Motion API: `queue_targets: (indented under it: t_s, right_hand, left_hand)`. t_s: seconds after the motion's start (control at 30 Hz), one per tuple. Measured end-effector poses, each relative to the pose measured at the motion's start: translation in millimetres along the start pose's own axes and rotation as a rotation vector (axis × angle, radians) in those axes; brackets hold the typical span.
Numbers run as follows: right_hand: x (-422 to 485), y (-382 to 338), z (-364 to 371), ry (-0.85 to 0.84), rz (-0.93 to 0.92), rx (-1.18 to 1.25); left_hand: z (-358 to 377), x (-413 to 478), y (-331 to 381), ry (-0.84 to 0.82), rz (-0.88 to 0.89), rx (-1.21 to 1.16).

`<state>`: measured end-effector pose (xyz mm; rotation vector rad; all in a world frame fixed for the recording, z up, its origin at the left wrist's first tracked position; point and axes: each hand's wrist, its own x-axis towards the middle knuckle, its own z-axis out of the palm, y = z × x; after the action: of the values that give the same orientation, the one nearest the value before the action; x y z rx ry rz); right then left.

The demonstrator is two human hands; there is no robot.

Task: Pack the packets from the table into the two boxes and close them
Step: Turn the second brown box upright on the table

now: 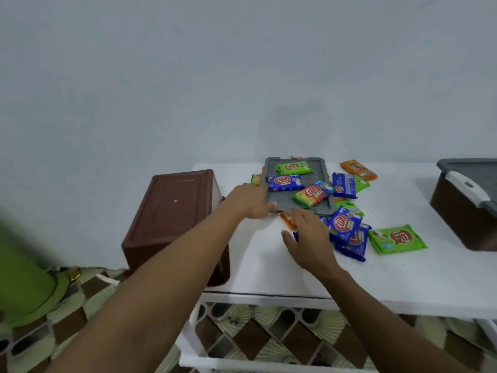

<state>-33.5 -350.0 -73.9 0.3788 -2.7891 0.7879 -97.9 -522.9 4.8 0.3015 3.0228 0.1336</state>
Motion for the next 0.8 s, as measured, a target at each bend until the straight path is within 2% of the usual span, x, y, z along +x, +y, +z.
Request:
queue_targets:
  t_s: [0.07,0.13,0.27,0.37,0.5,0.63,0.7,0.8]
  right_hand:
    - [-2,-19,6,-0.008,-0.018,0.016]
    - [-4,-41,9,-0.014,-0.027,0.041]
    - [-17,-90,9,-0.140,-0.134,0.193]
    - [-25,-119,17,-0.195,-0.194,0.147]
    - [-23,-119,28,-0.108,-0.104,0.023]
    - [-27,-86,19,0.040,0.108,-0.002]
    - [-23,-74,12,0.004,0.236,0.008]
    - [-21,-77,8,-0.082,0.305,0.167]
  left_hand:
    - [-18,-8,-25,0.036,0.023,0.132]
    - [-33,-18,-60,0.055,-0.003,0.156]
    - [-33,-33,-136,0.115,-0.127,0.065]
    - [-23,-42,-164,0.058,-0.243,-0.024]
    - [-20,-51,-163,0.058,-0.254,0.014]
    - [-30,-65,-175,0.062,-0.307,0.060]
    - [-28,-72,-182,0.073,-0.303,0.028]
    - [-21,-78,-184,0.143,-0.317,-0.167]
